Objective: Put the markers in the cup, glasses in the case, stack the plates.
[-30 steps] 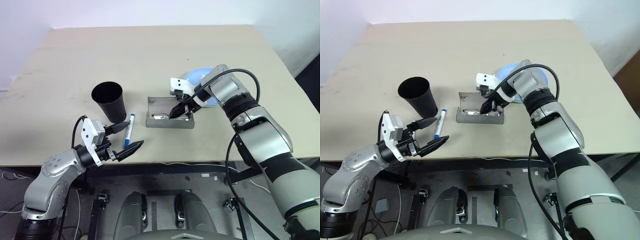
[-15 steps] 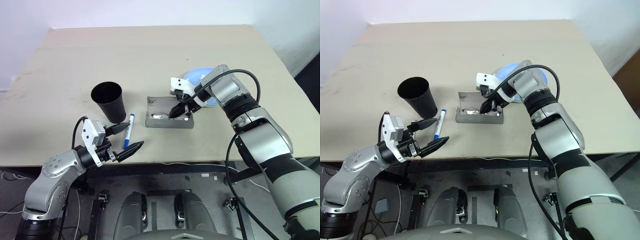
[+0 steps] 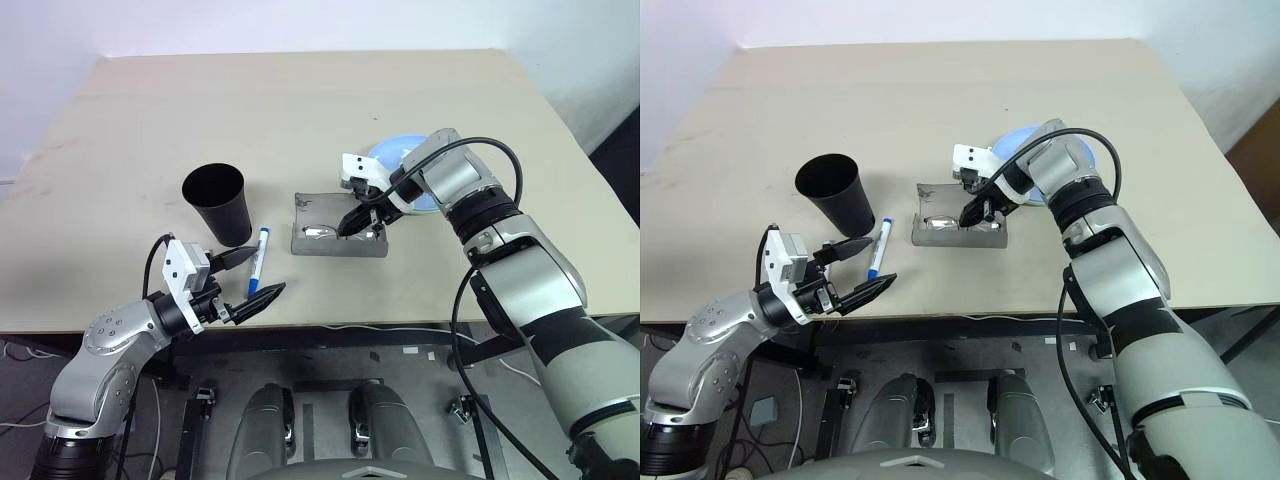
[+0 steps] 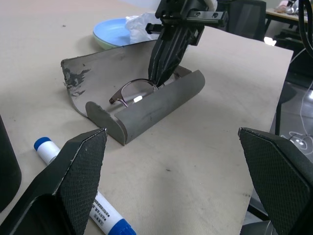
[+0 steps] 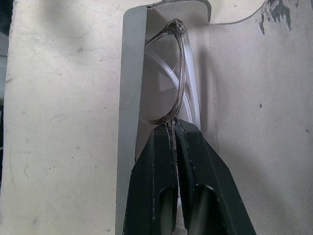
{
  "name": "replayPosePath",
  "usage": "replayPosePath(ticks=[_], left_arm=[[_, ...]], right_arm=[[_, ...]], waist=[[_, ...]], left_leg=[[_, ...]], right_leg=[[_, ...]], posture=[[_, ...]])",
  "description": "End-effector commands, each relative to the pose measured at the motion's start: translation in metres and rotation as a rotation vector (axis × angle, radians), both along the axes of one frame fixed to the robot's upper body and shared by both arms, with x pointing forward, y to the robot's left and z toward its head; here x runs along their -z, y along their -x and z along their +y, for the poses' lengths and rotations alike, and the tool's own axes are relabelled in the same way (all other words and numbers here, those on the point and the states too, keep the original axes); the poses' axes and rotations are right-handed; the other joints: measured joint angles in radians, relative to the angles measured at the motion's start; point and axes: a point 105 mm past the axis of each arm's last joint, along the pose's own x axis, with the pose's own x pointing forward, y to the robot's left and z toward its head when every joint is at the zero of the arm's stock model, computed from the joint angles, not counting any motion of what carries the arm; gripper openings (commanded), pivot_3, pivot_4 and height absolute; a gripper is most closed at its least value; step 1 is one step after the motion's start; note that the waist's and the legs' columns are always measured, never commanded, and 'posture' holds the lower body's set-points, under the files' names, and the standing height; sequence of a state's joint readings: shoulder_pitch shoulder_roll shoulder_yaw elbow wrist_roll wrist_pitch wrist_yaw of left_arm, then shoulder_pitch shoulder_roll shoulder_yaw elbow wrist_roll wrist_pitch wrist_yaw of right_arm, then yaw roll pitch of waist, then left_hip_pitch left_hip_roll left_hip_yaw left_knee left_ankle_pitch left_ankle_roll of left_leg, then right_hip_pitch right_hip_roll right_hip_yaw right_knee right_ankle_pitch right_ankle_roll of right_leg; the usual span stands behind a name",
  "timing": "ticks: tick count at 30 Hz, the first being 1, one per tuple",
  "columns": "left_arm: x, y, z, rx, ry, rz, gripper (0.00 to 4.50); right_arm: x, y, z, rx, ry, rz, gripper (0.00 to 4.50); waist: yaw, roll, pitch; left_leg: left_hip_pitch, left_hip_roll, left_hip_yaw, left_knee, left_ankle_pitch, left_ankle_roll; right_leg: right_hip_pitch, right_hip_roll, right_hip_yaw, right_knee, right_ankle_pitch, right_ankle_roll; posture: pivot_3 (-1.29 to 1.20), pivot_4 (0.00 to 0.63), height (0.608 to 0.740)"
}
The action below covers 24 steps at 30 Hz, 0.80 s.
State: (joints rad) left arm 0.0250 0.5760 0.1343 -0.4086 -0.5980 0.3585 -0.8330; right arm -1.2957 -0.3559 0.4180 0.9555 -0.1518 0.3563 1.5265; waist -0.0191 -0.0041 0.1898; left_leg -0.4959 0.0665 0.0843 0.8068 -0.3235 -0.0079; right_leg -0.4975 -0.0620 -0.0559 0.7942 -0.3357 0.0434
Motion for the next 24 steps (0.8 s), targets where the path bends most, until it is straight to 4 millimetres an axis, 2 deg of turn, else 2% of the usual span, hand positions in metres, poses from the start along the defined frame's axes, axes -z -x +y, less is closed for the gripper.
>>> replayPosePath(ticks=[1, 2, 5, 12, 24], left_arm=[[-0.008, 0.002, -0.003, 0.009, 0.001, -0.047, 4.5], [-0.008, 0.002, -0.002, 0.008, -0.001, -0.047, 4.5], [-0.008, 0.002, -0.001, 0.005, -0.002, -0.048, 4.5], [-0.005, 0.002, 0.002, 0.004, -0.001, -0.045, 4.5], [-0.012, 0.001, -0.005, 0.013, 0.0, -0.051, 4.5]], right_arm=[[-0.014, 0.0, 0.004, -0.023, -0.042, -0.037, 0.02], [-0.014, 0.0, 0.004, -0.026, -0.042, -0.038, 0.02], [-0.015, 0.001, 0.005, -0.029, -0.045, -0.034, 0.76], [-0.017, 0.0, 0.005, -0.024, -0.056, -0.037, 3.03], [-0.044, 0.0, 0.009, -0.002, -0.176, -0.029, 3.03]], waist=[[0.0, 0.0, 0.0], [0.0, 0.0, 0.0], [0.0, 0.0, 0.0], [0.0, 0.0, 0.0], [0.0, 0.0, 0.0]], left_leg=[[0.0, 0.0, 0.0, 0.0, 0.0, 0.0], [0.0, 0.0, 0.0, 0.0, 0.0, 0.0], [0.0, 0.0, 0.0, 0.0, 0.0, 0.0], [0.0, 0.0, 0.0, 0.0, 0.0, 0.0], [0.0, 0.0, 0.0, 0.0, 0.0, 0.0]], right_leg=[[0.0, 0.0, 0.0, 0.0, 0.0, 0.0], [0.0, 0.0, 0.0, 0.0, 0.0, 0.0], [0.0, 0.0, 0.0, 0.0, 0.0, 0.0], [0.0, 0.0, 0.0, 0.0, 0.0, 0.0], [0.0, 0.0, 0.0, 0.0, 0.0, 0.0]], posture=[[0.0, 0.15, 0.67], [0.0, 0.15, 0.67], [0.0, 0.15, 0.67], [0.0, 0.15, 0.67], [0.0, 0.15, 0.67]])
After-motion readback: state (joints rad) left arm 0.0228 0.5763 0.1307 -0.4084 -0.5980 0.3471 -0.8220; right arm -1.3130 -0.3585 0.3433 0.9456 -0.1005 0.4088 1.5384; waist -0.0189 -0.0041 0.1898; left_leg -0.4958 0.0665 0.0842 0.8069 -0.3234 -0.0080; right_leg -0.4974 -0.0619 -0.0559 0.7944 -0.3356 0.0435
